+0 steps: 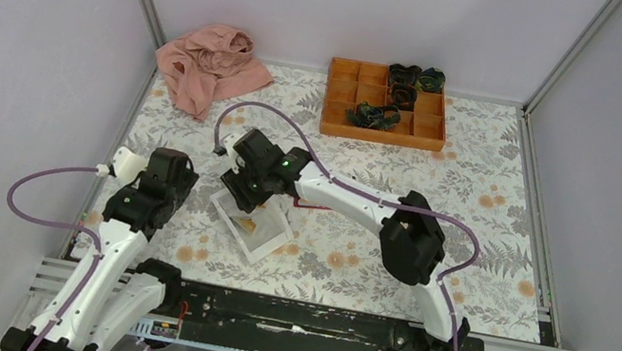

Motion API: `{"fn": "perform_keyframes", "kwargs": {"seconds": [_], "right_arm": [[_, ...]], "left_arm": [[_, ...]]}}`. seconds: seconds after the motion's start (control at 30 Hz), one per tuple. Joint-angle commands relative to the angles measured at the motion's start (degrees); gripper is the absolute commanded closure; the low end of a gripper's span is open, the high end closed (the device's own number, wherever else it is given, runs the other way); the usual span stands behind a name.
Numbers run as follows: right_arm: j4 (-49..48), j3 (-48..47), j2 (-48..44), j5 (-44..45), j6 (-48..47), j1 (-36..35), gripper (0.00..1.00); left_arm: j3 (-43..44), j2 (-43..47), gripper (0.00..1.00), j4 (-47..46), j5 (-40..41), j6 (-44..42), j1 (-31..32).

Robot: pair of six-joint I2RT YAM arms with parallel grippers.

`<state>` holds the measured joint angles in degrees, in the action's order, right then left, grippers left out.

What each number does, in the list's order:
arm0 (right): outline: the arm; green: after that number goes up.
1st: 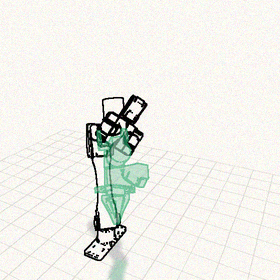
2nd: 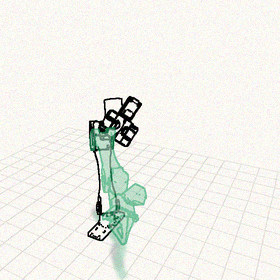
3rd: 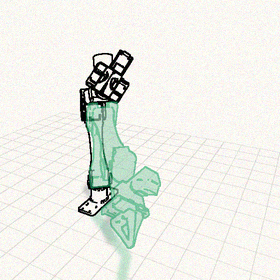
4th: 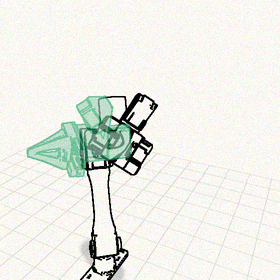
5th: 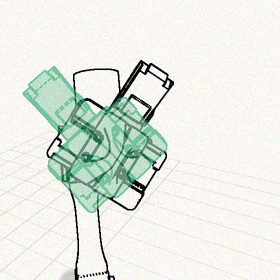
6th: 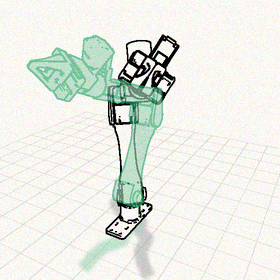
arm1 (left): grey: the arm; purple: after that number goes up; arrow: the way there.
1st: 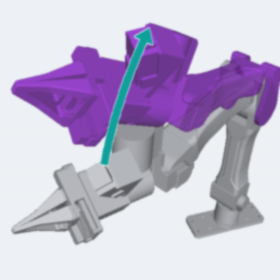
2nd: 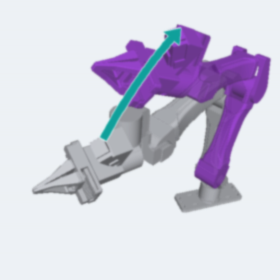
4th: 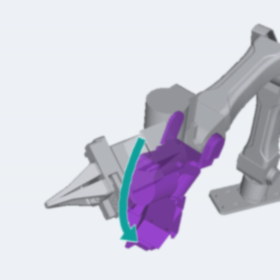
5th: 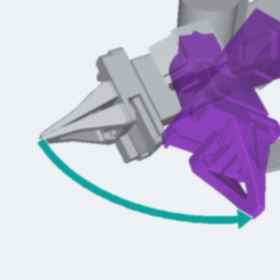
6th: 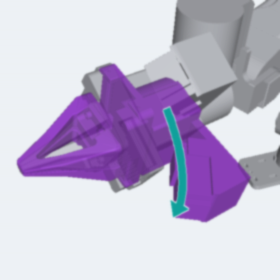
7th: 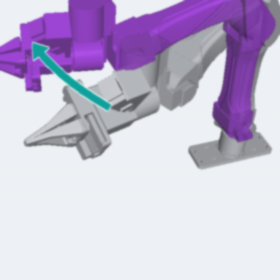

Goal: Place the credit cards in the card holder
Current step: Pick up the credit card from the storage box.

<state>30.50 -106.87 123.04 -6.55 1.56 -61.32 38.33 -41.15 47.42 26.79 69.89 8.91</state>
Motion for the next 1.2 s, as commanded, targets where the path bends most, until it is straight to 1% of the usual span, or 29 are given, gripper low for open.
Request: {"fn": "perform_keyframes", "kwargs": {"seconds": [0.0, 0.27, 0.7, 0.83, 1.03, 1.13, 1.17], "right_arm": [[0.36, -4.46, 1.83, -1.82, 0.53, -0.03, 0.47], [-0.19, -6.68, 3.98, -3.73, 1.63, 1.16, 0.46], [-0.69, -7.15, 6.69, -9.62, 4.74, 3.62, 0.45], [0.19, -8.65, 8.26, -11.19, 5.43, 4.1, 0.45], [-0.29, -7.6, 7.84, -13.73, 6.9, 4.28, 0.5], [-0.27, -7.61, 7.84, -15.31, 7.55, 4.44, 0.59], [-0.22, -7.58, 7.78, -15.64, 7.65, 4.44, 0.63]], "left_arm": [[1.92, 0.98, 0.27, 1.19, 1.04, -1.55, -0.47], [1.43, 1.62, 0.27, 1.35, 1.08, -2.21, -0.56], [1.05, 0.61, 0.28, 0.17, 0.86, -2.26, -0.52], [1.25, -0.04, 0.28, -0.3, 0.56, -2.51, -0.56], [1.41, -0.16, 0.28, -0.47, 0.33, -2.89, -0.64], [1.38, -0.15, 0.28, -0.69, 0.05, -2.96, -0.68], [1.4, -0.14, 0.28, -0.8, -0.07, -3.04, -0.73]]}}
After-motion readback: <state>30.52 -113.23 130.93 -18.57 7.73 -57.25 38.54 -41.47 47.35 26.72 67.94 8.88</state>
